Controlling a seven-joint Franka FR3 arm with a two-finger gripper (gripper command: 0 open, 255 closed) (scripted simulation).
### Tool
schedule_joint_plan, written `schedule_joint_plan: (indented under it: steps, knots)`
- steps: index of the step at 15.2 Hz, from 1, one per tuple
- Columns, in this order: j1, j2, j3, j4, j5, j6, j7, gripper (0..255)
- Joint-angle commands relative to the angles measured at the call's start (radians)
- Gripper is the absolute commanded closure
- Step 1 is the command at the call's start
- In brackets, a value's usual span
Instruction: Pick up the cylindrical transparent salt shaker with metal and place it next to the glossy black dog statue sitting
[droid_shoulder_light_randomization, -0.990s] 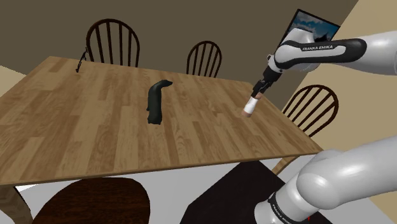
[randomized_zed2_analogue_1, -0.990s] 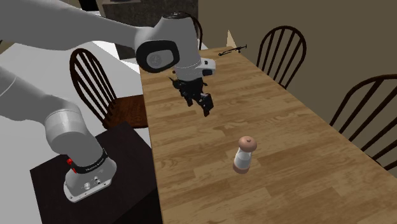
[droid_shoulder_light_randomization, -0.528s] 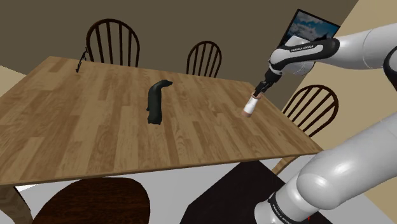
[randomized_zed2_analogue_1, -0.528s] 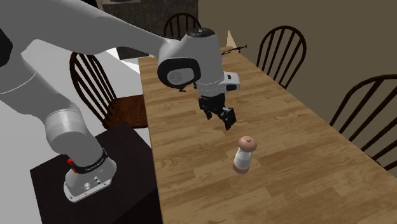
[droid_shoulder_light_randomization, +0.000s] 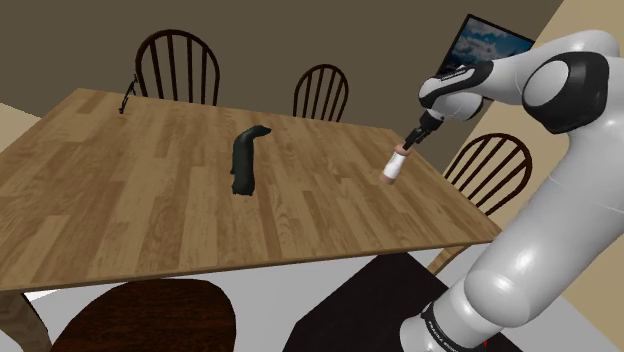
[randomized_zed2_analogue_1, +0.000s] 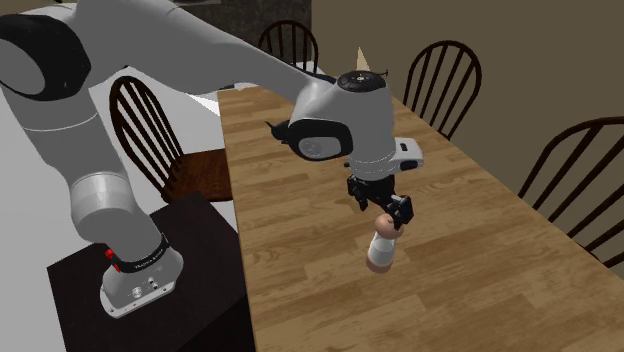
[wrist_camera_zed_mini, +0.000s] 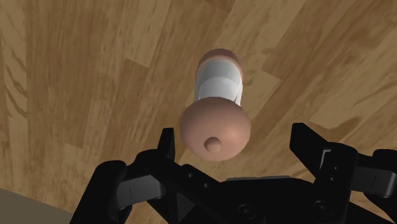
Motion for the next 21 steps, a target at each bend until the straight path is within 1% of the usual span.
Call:
schedule_joint_plan:
  steps: [1, 8, 15, 16, 21]
  knots:
    - [-0.014, 0.043, 0.002, 0.022, 0.043, 0.014, -0.036, 0]
    - [-0.037, 0.119, 0.025, 0.019, 0.119, 0.074, -0.085, 0]
    - [-0.037, 0.119, 0.025, 0.019, 0.118, 0.074, -0.085, 0]
    - [-0.037, 0.119, 0.025, 0.019, 0.118, 0.074, -0.085, 255]
    - [-0.037, 0.119, 0.025, 0.019, 0.118, 0.074, -0.085, 255]
